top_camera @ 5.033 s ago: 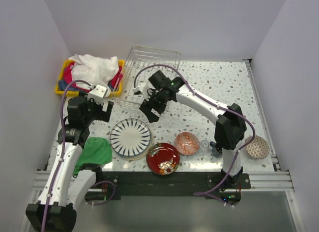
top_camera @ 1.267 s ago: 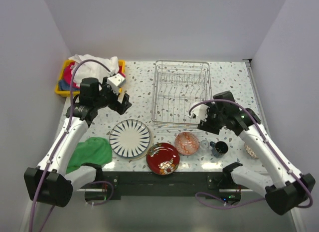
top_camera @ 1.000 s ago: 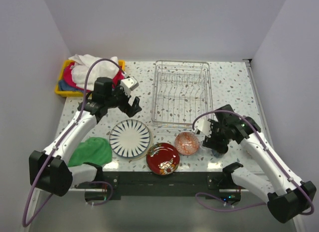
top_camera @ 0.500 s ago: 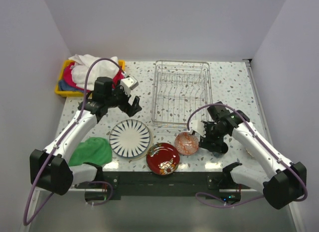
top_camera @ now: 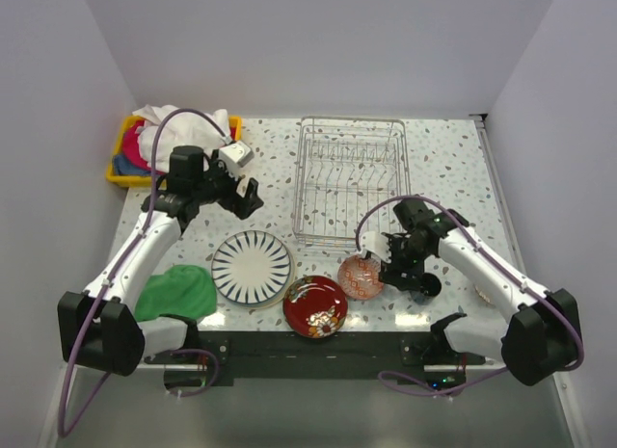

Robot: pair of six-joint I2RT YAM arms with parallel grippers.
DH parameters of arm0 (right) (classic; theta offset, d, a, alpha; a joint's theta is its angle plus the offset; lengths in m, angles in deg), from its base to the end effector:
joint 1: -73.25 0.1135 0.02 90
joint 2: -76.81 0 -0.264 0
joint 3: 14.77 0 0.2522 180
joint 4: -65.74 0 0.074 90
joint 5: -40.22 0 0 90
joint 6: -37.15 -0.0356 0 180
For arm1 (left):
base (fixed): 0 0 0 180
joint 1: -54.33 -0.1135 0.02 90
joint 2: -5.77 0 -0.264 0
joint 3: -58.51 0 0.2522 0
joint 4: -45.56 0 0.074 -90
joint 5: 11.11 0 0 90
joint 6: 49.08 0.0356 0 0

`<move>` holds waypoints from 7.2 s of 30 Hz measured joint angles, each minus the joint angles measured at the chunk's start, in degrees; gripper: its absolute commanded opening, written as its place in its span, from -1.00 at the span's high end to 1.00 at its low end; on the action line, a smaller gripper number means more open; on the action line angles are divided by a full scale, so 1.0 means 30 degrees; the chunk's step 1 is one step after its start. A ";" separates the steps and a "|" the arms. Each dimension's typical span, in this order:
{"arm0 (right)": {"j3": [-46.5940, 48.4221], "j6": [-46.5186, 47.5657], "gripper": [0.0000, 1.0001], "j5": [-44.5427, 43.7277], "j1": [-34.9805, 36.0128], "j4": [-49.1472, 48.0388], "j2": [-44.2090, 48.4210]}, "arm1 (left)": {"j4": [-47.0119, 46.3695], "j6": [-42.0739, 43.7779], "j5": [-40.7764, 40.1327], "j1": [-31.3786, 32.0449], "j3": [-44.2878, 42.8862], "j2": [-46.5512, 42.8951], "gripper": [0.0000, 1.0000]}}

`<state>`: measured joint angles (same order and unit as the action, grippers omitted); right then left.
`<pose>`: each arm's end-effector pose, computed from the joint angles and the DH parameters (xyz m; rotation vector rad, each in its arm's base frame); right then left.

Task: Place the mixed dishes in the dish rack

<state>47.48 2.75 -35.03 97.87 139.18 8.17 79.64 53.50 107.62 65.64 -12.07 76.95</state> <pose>0.1722 0.0889 0.2246 -1.8863 2.1877 0.2916 0.2649 -0.0704 0.3009 0.7170 2.0147 -0.5305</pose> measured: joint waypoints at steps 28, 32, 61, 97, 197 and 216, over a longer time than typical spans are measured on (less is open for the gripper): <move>-0.0080 -0.0554 -0.50 0.0226 0.0000 -0.0991 -0.1668 | -0.0481 -0.0342 0.0852 0.1800 -0.0634 0.0962 -0.93; -0.0080 -0.0532 -0.47 0.0452 0.0000 -0.1246 -0.2535 | -0.0481 -0.0335 0.0816 0.1800 -0.0641 0.1027 -0.93; 0.0860 -0.0444 0.59 0.0415 0.0000 0.1202 0.0313 | -0.1872 -0.0503 0.0889 0.2259 -0.0838 0.2565 -0.93; 0.7373 -1.0775 1.00 -0.5399 0.4146 -1.0892 -0.3402 | -1.4010 -1.5620 0.7140 0.0976 0.5501 0.1428 -0.74; 2.3489 -1.4826 -0.11 -0.4714 -0.4503 -0.2805 -1.7755 | -0.5158 -0.3315 0.2674 0.1654 0.0962 0.4014 -0.50; 2.7671 -1.5562 1.00 -0.5945 -0.4524 -0.4750 -2.1252 | -0.4940 -0.3279 0.2637 0.1654 0.0750 0.5741 -0.34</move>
<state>130.49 -43.94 -52.87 84.30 124.93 -55.59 64.82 43.67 115.53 70.60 -9.82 94.17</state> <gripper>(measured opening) 0.109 0.670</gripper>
